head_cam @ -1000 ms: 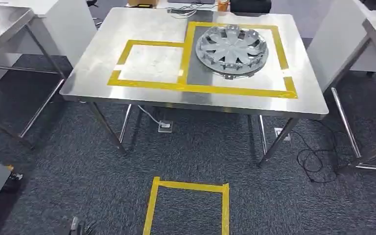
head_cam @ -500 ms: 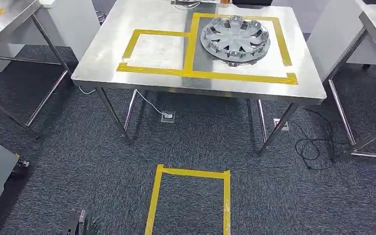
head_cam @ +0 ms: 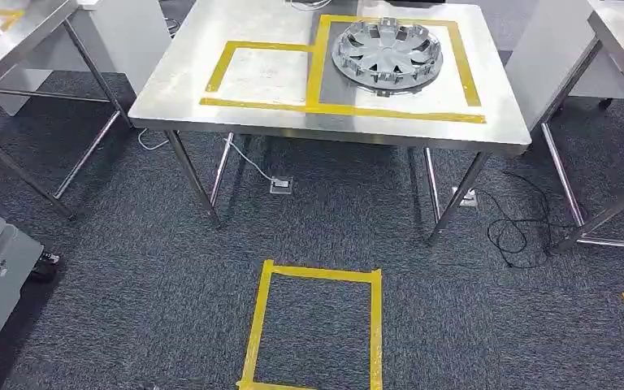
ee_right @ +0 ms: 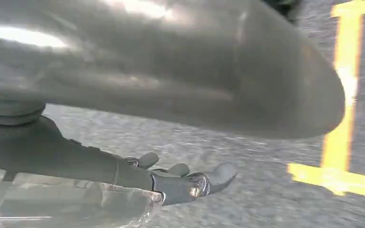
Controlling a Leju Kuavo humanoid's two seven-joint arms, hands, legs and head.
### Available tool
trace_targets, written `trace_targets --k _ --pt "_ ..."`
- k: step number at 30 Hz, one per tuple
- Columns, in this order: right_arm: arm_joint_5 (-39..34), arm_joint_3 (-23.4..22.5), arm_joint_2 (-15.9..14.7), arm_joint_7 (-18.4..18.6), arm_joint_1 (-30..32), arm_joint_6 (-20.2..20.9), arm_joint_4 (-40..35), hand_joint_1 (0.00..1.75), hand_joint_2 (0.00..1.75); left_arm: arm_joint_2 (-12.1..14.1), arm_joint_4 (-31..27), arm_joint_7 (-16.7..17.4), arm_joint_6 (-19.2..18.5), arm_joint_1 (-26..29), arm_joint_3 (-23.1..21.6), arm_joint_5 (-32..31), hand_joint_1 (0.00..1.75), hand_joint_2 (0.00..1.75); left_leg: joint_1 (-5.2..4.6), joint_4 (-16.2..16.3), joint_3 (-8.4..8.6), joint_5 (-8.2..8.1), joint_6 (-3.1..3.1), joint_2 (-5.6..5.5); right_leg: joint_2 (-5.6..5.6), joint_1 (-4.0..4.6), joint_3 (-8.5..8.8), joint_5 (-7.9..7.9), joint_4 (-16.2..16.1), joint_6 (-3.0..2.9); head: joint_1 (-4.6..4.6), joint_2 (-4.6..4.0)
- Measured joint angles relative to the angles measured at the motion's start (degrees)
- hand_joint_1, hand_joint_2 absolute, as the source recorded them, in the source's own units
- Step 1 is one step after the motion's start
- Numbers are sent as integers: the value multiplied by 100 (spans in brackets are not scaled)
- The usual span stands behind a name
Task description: Take the parts from the cabinet and place them on the table.
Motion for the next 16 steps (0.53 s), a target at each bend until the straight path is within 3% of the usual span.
trace_targets --k 3,4,5,6,8,9,10,11,12,13,14,15,16 --pt "-315 223 9 0 -76 -100 -103 0 0 85 240 81 171 140 -312 258 0 0 -54 38 -82 62 117 4 -5 -19 -34 130 -33 152 0 2" --pt "-422 295 11 4 -48 -129 -107 0 0 120 279 105 227 157 -416 343 0 0 -65 0 -124 132 208 32 -3 4 -59 152 -38 199 9 2" --pt "-526 366 15 9 -12 -158 -107 0 0 125 303 127 289 137 -525 434 0 0 -33 -29 -184 198 293 79 3 -28 -133 -2 71 169 9 2" --pt "-628 440 26 13 30 -195 -105 0 0 144 306 144 354 107 -646 527 0 0 -43 -32 -269 256 369 70 8 -12 -253 -276 335 104 25 2" --pt "-832 575 42 15 160 -252 -31 0 0 203 280 192 470 4 -834 700 0 0 -94 -26 -428 378 412 74 15 1 -559 -900 1292 28 31 2" --pt "-923 630 46 20 241 -288 47 0 0 219 240 210 503 -64 -911 762 0 0 -124 -20 -505 438 430 79 19 4 -661 -1067 1734 41 31 2" --pt "-984 675 48 26 316 -310 113 0 0 229 197 225 544 -128 -976 811 0 0 -148 -18 -563 484 439 81 19 3 -666 -1072 1942 75 29 2" --pt "-1048 720 48 28 427 -330 210 0 0 236 128 240 571 -225 -1053 869 0 0 -178 -9 -640 541 445 81 20 7 -528 -942 1904 127 29 2" --pt "-1098 755 48 31 519 -339 299 0 0 247 56 247 602 -306 -1106 901 0 0 -194 4 -707 586 445 80 20 21 -295 -761 1621 162 31 2" --pt "-1153 807 48 37 617 -350 400 0 0 258 -34 260 626 -399 -1169 945 0 0 -207 31 -784 629 438 80 19 51 70 -583 1095 165 29 0" --pt "-1199 849 48 42 691 -370 485 0 0 273 -108 275 667 -484 -1230 991 0 0 -211 62 -830 667 427 74 17 84 446 -533 542 109 31 2" --pt "-1262 896 37 50 765 -402 563 0 0 278 -189 295 691 -553 -1303 1041 0 0 -231 91 -883 695 399 71 5 126 823 -672 -10 3 26 2" --pt "-1331 945 35 55 810 -422 616 0 0 301 -230 306 731 -597 -1370 1096 0 0 -232 91 -898 740 371 84 13 134 899 -692 -177 -38 3 2"
